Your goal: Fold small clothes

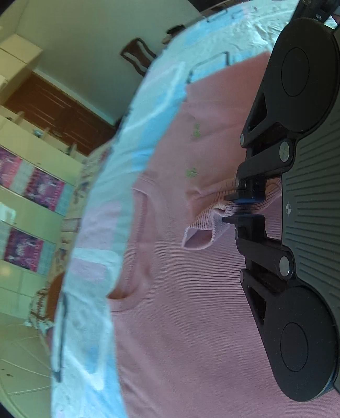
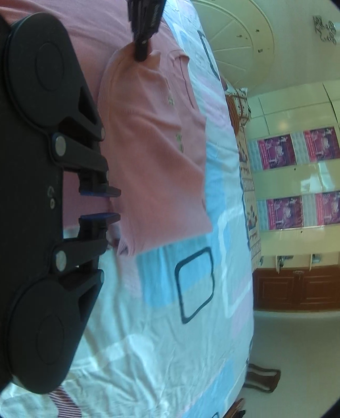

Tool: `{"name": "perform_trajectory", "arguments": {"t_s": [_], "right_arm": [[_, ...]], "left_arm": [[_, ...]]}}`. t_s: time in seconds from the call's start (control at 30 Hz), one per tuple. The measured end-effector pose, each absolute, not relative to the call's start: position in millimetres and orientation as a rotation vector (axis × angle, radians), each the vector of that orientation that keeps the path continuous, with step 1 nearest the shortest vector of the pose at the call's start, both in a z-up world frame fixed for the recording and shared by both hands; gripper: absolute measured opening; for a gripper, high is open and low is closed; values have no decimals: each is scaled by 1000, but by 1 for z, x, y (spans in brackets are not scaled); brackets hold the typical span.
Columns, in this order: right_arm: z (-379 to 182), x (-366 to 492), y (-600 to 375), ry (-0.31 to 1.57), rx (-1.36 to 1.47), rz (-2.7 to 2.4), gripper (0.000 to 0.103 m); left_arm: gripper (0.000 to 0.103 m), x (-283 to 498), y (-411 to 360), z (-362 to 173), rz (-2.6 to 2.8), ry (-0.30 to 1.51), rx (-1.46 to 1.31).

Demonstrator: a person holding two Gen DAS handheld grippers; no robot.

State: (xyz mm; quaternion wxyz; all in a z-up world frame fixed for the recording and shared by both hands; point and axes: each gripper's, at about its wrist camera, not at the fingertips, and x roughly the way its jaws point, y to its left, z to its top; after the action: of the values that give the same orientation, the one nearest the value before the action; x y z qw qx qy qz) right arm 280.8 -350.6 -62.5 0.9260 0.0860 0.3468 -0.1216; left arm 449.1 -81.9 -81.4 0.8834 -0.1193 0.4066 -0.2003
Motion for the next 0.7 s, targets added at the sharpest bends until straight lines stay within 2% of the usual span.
{"name": "perform_trajectory", "arguments": {"t_s": [0.2, 0.33, 0.7], "right_arm": [[-65, 285, -355, 730, 170, -223, 13], [-67, 292, -350, 740, 164, -190, 13], [-52, 300, -347, 708, 156, -150, 15]], "left_arm": [[7, 442, -45, -60, -358, 742, -230], [7, 447, -20, -73, -316, 779, -257], [7, 442, -14, -107, -271, 814, -224]]}}
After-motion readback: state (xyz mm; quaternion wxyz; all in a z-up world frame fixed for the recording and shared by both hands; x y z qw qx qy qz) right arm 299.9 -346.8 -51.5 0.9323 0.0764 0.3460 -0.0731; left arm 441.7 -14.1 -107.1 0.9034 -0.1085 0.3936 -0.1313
